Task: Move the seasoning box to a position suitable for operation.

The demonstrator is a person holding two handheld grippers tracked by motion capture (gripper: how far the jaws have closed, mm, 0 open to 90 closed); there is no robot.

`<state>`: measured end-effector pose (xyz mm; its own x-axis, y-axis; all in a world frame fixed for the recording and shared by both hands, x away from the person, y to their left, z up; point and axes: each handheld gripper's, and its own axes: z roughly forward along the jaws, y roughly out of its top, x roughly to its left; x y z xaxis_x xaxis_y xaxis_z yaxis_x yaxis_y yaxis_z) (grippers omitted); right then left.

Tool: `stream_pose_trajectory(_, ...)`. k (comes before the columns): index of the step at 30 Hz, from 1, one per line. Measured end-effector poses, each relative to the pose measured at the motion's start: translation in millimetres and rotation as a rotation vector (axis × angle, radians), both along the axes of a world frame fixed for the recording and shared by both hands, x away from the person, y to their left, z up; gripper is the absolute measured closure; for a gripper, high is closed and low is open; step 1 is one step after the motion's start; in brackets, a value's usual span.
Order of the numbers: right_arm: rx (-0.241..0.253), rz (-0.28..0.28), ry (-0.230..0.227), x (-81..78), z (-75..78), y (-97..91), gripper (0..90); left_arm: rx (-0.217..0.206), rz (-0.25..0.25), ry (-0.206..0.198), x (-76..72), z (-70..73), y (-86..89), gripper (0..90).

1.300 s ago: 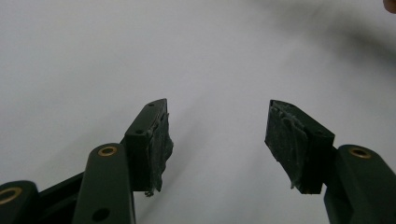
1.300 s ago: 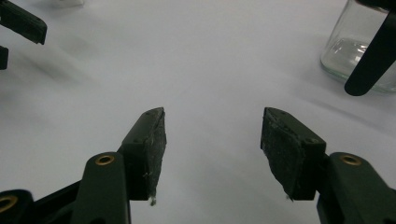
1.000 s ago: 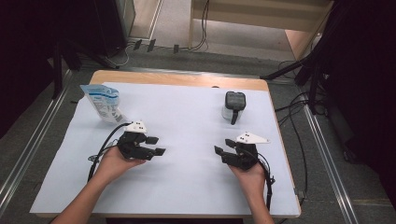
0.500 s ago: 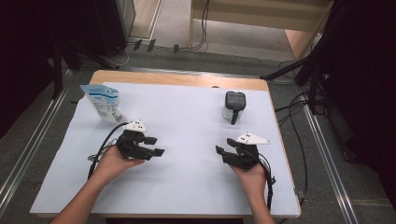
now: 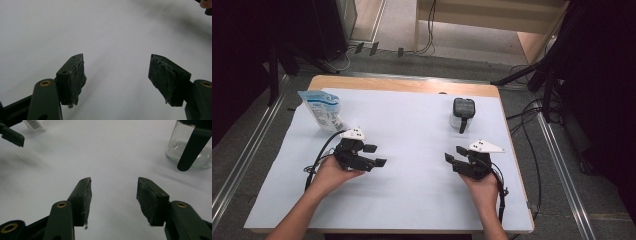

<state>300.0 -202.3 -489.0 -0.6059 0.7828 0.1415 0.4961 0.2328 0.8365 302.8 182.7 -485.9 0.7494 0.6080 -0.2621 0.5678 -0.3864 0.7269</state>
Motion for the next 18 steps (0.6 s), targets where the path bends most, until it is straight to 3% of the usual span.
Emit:
stream_pose_trajectory(4,-0.018,-0.017,0.002,3.9,4.5,-0.9,39.7,-0.002,-0.007,0.007,-3.6,0.8,1.4,28.7)
stream_pose_trajectory(5,-0.002,-0.049,-0.013,7.3,9.4,-3.1,31.3,0.001,-0.004,0.003,-4.6,0.4,1.7,28.6)
stream_pose_trajectory(7,0.027,-0.076,-0.015,11.8,12.7,-6.2,27.6,0.009,-0.008,0.008,-6.0,-0.2,2.8,28.2)
stream_pose_trajectory(10,0.023,-0.100,-0.008,18.1,14.2,-8.1,20.8,0.017,0.001,0.008,-7.1,-0.7,2.6,25.2)
stream_pose_trajectory(15,-0.014,-0.167,0.038,40.2,9.2,-10.6,6.1,0.016,0.006,0.012,-9.0,-0.9,4.3,22.6)
stream_pose_trajectory(18,-0.038,-0.186,0.041,46.3,9.3,-9.3,3.9,-0.003,0.009,0.017,-9.2,-0.5,6.5,21.8)
